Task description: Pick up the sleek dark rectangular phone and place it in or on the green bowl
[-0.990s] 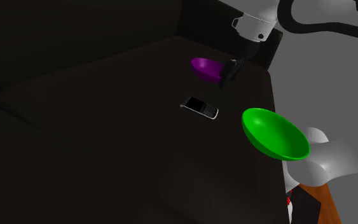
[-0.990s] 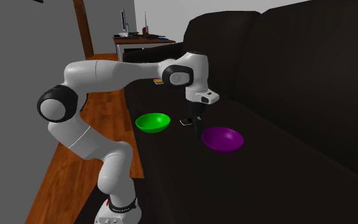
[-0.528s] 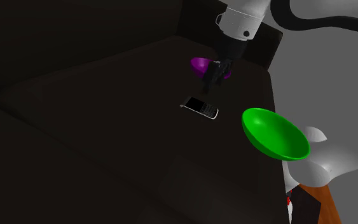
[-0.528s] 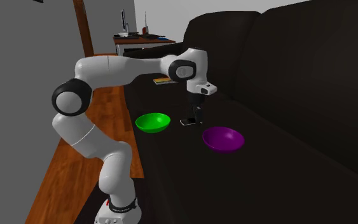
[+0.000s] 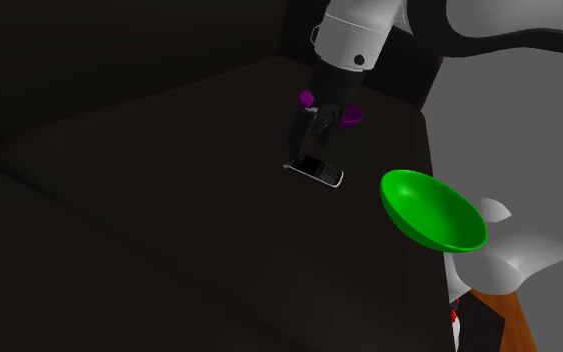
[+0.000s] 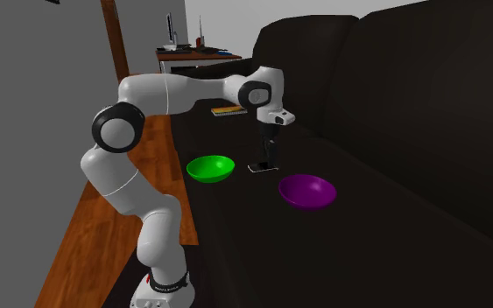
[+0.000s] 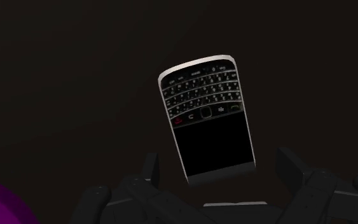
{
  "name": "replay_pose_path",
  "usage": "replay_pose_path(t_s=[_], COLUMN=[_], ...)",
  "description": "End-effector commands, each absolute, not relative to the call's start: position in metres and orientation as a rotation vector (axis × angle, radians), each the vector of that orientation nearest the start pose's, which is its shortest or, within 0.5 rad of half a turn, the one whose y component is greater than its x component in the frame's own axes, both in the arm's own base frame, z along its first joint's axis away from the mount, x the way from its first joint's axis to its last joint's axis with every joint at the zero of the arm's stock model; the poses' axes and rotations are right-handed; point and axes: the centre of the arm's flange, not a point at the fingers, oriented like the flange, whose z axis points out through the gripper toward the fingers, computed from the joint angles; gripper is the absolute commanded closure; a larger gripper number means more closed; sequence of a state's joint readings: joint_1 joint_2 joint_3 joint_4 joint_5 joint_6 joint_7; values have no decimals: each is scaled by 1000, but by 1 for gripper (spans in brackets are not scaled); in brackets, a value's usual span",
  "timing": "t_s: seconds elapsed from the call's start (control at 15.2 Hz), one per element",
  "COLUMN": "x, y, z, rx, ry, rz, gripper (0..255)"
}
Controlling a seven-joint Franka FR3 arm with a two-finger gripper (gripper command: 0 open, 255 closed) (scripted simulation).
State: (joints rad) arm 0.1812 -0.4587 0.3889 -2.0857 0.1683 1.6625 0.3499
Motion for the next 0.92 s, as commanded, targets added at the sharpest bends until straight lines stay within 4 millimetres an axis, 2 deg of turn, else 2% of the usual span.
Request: replay_pose_path(t_s=[0.0,0.26,0.79,0.86], x=[333,333,333,333], y=[269,269,269,269], z=[582,563,563,563], rx=[-3128,-3128,-3128,-3128], ry=[-265,-265,-265,-265], rz=[-10,-10,-10,-10], gripper=[0,0,0,255])
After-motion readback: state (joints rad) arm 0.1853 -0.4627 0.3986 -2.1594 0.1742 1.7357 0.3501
